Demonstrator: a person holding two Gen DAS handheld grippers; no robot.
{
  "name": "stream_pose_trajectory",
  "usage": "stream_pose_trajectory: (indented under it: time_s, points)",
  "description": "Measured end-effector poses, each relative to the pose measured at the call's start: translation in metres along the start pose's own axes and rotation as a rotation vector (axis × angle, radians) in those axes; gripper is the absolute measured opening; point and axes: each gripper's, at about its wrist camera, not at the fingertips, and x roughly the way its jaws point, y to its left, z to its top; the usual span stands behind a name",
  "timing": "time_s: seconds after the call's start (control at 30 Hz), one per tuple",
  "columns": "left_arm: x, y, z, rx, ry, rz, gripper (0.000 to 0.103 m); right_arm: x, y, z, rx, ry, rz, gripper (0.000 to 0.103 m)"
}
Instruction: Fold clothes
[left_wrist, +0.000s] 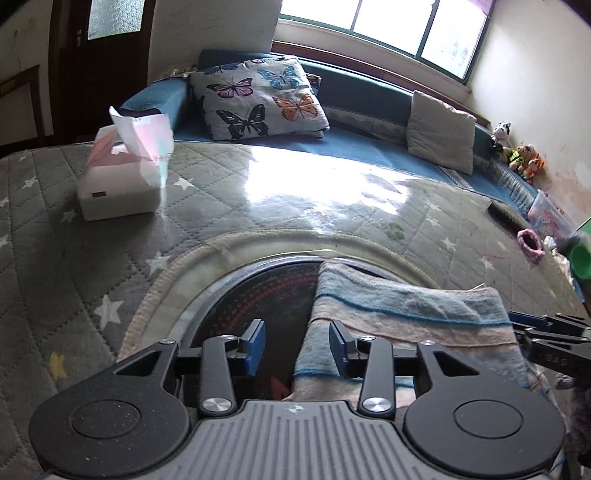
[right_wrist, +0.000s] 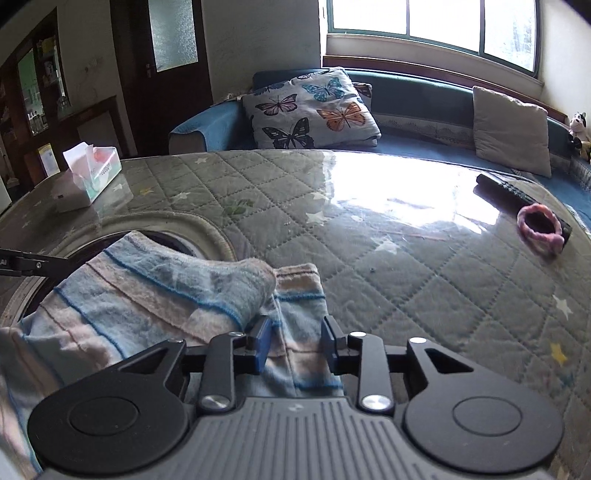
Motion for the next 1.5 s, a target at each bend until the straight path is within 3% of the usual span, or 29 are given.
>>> stream_pose_trajectory:
  time_s: [0.13, 0.2, 0.23, 0.3, 0.37, 0.43, 0.57, 0.7, 0.77, 0.9, 1.07, 1.2, 1.33, 1.5]
  points:
    - [0.007, -0.011, 0.001, 0.032, 0.012, -0.043, 0.042, 0.008, -0.001, 0.004, 0.001, -0.008, -0.004, 0.037]
    - [0.013, -0.016, 0.001, 0.039, 0.019, -0.045, 0.042, 0.006, 0.001, 0.004, -0.004, -0.015, 0.004, 0.021]
    - [0.016, -0.018, 0.001, 0.039, 0.020, -0.045, 0.040, 0.005, 0.001, 0.004, -0.007, -0.019, 0.009, 0.007]
    - [0.019, -0.019, 0.002, 0.033, 0.019, -0.052, 0.038, 0.002, 0.003, 0.004, -0.015, -0.033, 0.010, 0.005]
    - [0.020, -0.021, 0.001, 0.036, 0.011, -0.059, 0.019, -0.007, 0.003, 0.004, -0.023, -0.064, -0.014, 0.004]
    - [0.017, -0.022, 0.000, 0.039, -0.008, -0.055, 0.008, -0.016, -0.003, 0.005, -0.010, -0.084, -0.039, 0.004]
    - [0.002, -0.025, 0.000, 0.034, -0.081, -0.061, 0.004, -0.035, -0.021, 0.004, 0.037, -0.111, -0.101, 0.004]
    - [-0.017, -0.051, -0.010, 0.152, -0.131, -0.109, 0.004, -0.043, -0.041, -0.004, 0.102, -0.098, -0.138, 0.004]
    - [-0.024, -0.068, -0.020, 0.241, -0.140, -0.144, 0.005, -0.042, -0.046, -0.011, 0.111, -0.078, -0.150, 0.004]
    - [-0.026, -0.093, -0.045, 0.370, -0.064, -0.240, 0.010, -0.037, -0.049, -0.021, 0.118, -0.048, -0.154, 0.004]
    - [-0.029, -0.099, -0.055, 0.411, -0.049, -0.272, 0.013, -0.035, -0.047, -0.025, 0.117, -0.039, -0.148, 0.005]
    - [-0.040, -0.093, -0.044, 0.385, -0.127, -0.228, 0.028, -0.033, -0.047, -0.026, 0.119, -0.035, -0.146, 0.005]
    - [-0.021, -0.088, -0.028, 0.364, -0.113, -0.154, 0.056, -0.031, -0.048, -0.027, 0.125, -0.032, -0.146, 0.005]
    - [0.009, -0.081, -0.028, 0.367, -0.020, -0.135, 0.058, -0.030, -0.049, -0.027, 0.122, -0.032, -0.143, 0.005]
